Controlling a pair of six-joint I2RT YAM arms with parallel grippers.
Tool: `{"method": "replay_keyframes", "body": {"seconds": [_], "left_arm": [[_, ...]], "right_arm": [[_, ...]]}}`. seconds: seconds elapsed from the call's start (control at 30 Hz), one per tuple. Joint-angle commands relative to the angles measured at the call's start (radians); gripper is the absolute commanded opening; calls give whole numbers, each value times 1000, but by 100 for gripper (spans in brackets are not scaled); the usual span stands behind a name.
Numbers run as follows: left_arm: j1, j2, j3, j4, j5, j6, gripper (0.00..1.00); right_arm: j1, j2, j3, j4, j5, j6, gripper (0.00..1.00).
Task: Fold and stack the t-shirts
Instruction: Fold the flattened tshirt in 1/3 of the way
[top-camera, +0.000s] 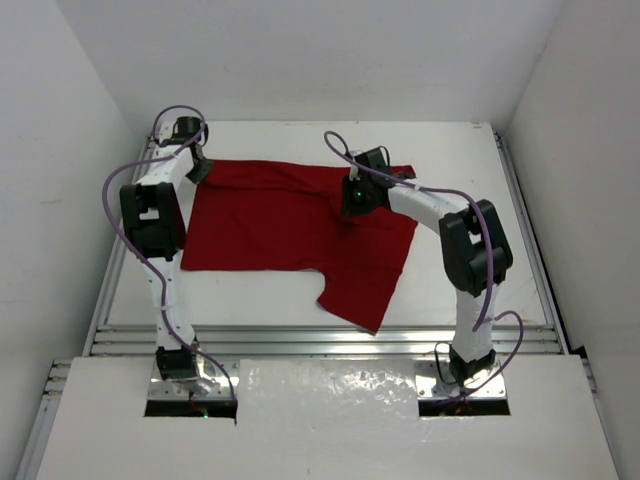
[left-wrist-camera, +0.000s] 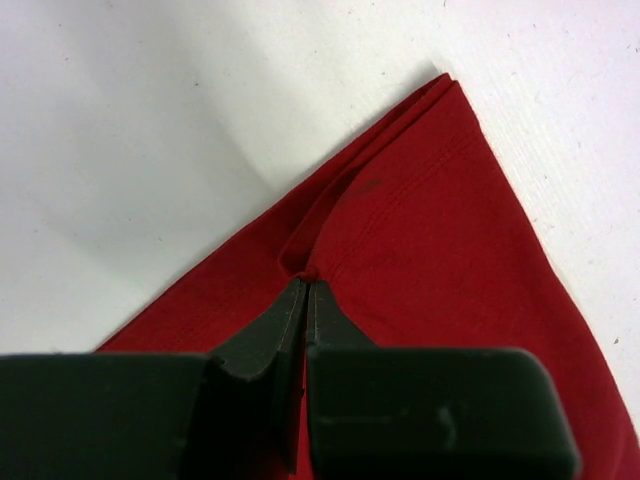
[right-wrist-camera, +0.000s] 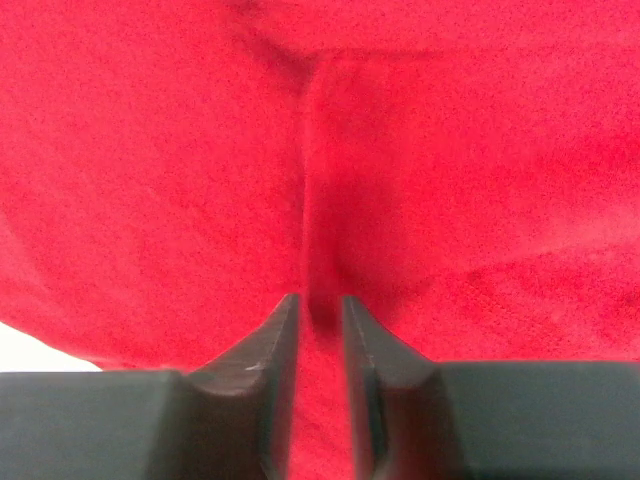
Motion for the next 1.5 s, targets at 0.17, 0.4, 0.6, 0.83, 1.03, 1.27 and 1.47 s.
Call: {"method": "replay_keyframes", "body": {"seconds": [0.17, 0.4, 0.6, 0.83, 1.03, 1.27, 1.47], "left_arm": [[16, -30, 39, 18, 0, 18, 0], [16, -26, 33, 18, 0, 17, 0], [16, -29, 30, 18, 10, 15, 0], [17, -26, 29, 18, 12, 15, 0], [16, -23, 20, 23, 7, 12, 0], [16, -23, 13, 28, -2, 11, 0], [17, -20, 10, 32, -5, 4, 0]], "right_arm": [[-76, -95, -16, -7, -13, 17, 49], [-207, -135, -105, -9, 2, 14, 47], [-259, -80, -98, -17, 16, 5, 43], [-262, -2, -70, -37, 50, 15, 40], [-265, 15, -86, -27, 84, 12, 39], [-265, 5, -110, 12, -2, 24, 7], [-265, -76, -139, -15, 53, 40, 0]]}}
